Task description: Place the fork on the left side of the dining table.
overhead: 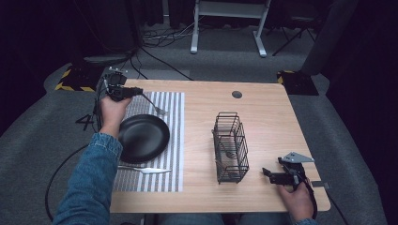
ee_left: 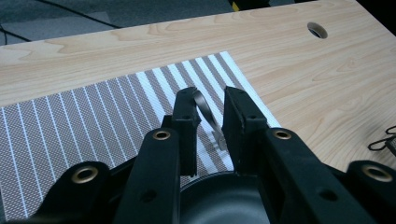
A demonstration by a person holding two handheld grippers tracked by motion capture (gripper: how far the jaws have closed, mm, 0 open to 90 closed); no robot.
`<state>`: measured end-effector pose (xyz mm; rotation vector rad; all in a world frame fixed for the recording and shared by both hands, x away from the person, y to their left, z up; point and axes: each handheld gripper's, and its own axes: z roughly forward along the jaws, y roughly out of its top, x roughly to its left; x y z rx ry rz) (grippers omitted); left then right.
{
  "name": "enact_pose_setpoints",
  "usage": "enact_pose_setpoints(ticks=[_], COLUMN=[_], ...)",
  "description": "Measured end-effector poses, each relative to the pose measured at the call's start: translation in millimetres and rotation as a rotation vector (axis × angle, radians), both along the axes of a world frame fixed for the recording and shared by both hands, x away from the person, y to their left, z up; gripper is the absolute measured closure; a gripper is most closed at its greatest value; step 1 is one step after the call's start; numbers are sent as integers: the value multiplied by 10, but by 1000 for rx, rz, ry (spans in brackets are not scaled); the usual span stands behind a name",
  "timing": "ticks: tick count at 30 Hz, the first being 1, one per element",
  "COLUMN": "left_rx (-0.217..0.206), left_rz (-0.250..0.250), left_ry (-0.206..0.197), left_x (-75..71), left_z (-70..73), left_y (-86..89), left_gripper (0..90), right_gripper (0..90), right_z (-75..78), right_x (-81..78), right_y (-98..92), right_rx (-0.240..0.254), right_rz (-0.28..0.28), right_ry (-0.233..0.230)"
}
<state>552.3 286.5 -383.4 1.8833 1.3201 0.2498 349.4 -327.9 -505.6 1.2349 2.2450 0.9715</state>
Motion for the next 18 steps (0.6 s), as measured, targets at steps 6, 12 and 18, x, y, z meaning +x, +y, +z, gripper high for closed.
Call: enact_pose_setpoints(ticks=[6, 12, 18], left_rx=[-10, 2, 9], left_rz=[21, 49, 71], left_ry=[20, 50, 71], left_x=[26, 47, 53], left_z=[-50, -139, -234], left_y=[72, 159, 256], left_gripper=[729, 706, 678], right_gripper=[140, 143, 144], right_z=[0, 1, 1], right_x=[0, 1, 2], right_y=[0, 0, 1], right_rx=[0, 0, 1], right_rz=[0, -3, -6], right_ry=[0, 0, 1])
